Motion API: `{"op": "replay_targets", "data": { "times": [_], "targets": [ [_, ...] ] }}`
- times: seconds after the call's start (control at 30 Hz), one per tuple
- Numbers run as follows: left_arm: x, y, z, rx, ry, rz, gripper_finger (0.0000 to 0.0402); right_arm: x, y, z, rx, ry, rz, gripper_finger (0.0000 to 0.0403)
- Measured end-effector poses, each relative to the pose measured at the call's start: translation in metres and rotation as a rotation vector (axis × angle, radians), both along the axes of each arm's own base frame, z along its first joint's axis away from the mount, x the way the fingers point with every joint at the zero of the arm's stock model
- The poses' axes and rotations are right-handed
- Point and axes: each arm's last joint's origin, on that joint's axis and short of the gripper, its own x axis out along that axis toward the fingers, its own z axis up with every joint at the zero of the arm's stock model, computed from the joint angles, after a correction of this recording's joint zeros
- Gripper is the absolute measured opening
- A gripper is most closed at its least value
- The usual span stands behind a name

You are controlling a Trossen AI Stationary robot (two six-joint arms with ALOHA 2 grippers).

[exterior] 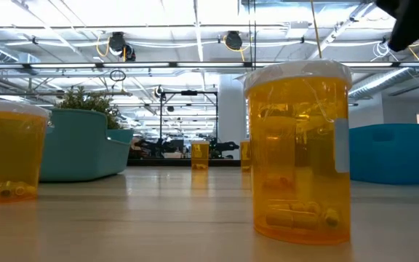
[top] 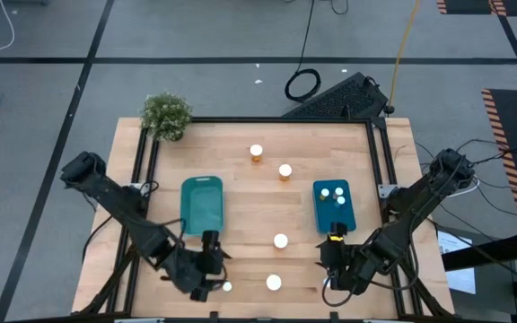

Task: Pick and place medicine bottles into bin by pill shape (circle, oval)
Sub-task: Put the yellow tablet bottle into the blue bin

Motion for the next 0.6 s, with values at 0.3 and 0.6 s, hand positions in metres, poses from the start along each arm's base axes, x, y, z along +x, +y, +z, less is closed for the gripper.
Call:
{"op": "replay_targets", "data": {
  "times": [0.3,0.6],
  "targets": [
    [0.007,-0.039,-0.022,0.073,0.18,-0.079,0.0294,0.007,0.001,0.002,0.053,-0.023,0.013,0.0206],
    [0.024,-0.06,-0.05,0.164,0.268,-0.099,0.0294,0.008,0.002,0.003,0.065,-0.04,0.022,0.0206]
  ]
}}
